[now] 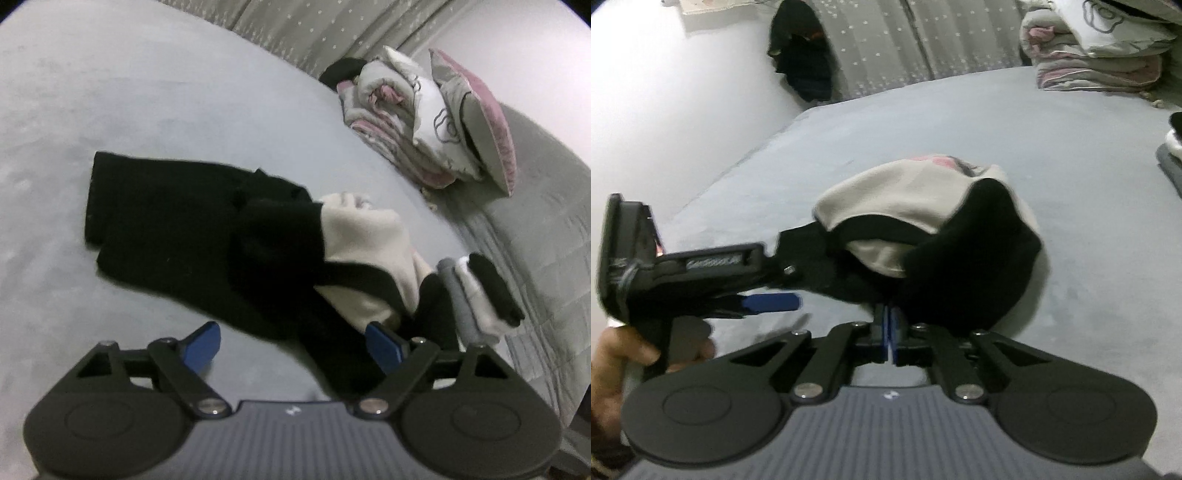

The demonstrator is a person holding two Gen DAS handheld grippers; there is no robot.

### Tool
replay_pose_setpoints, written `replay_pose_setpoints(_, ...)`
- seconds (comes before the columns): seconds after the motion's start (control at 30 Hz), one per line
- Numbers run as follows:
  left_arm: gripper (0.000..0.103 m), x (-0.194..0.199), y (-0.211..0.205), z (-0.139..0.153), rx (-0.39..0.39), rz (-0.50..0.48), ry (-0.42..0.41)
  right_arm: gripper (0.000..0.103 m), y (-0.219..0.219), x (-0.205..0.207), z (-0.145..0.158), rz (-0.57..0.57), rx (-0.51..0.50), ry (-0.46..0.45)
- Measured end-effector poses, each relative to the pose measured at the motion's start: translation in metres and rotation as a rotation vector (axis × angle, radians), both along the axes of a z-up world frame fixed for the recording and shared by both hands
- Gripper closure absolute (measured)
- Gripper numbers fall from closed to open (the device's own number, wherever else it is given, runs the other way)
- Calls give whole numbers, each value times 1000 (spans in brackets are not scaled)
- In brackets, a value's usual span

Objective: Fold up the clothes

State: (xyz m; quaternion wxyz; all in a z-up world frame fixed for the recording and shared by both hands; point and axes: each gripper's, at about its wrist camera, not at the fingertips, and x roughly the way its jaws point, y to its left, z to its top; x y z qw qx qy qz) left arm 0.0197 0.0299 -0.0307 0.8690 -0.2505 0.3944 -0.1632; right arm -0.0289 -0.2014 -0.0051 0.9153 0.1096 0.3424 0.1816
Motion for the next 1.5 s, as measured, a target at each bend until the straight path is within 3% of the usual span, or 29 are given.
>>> replay_pose_setpoints(0.1,17,3,-2,0,2,36,-5,100,3,-4,2,3,-32,-17)
replay_pose_setpoints(0.17,17,7,-2,-2,-3,68,0,88,2,-4,0,-28,-69,-26)
replay_pose_setpoints(0.23,17,11,-1,-4,-10,101,0,82,-1,-4,-3,-62,-100,-32)
replay_pose_setpoints(0.33,18,18,-3,-7,-29,137,-22,32,-9,-5,-2,-116,-95,-55)
replay_pose_setpoints(0.37,20,20,-3,-9,-35,145,-29,30,-12,-6,0,-129,-88,-70)
replay_pose_setpoints(0.47,31,26,-8,-15,-52,154,-42,30,-15,-5,3,-141,-68,-97)
replay_pose_setpoints(0.53,46,28,-13,-19,-56,146,-50,30,-15,-2,2,-154,-50,-103)
replay_pose_setpoints(0.6,70,27,-18,-20,-49,139,-71,30,-14,3,-1,-167,-35,-100)
replay_pose_setpoints(0.63,84,26,-19,-18,-21,154,-83,40,-14,6,-2,-173,-31,-98)
replay_pose_setpoints(0.67,100,25,-21,-15,8,170,-96,62,-15,9,-2,-180,-28,-97)
replay_pose_setpoints(0.73,100,22,-16,-9,36,209,-122,89,-20,13,-1,-189,-7,-94)
replay_pose_setpoints(0.77,100,21,-13,-5,49,229,-136,91,-24,13,0,-199,12,-94)
replay_pose_setpoints(1.0,101,9,5,26,91,299,-269,92,-50,1,17,-231,118,-101)
replay_pose_setpoints(1.33,101,-7,29,60,146,413,-424,94,-52,-10,17,-223,38,-77)
replay_pose_setpoints(1.5,101,-11,41,66,103,417,-449,91,-42,-13,19,-149,27,-87)
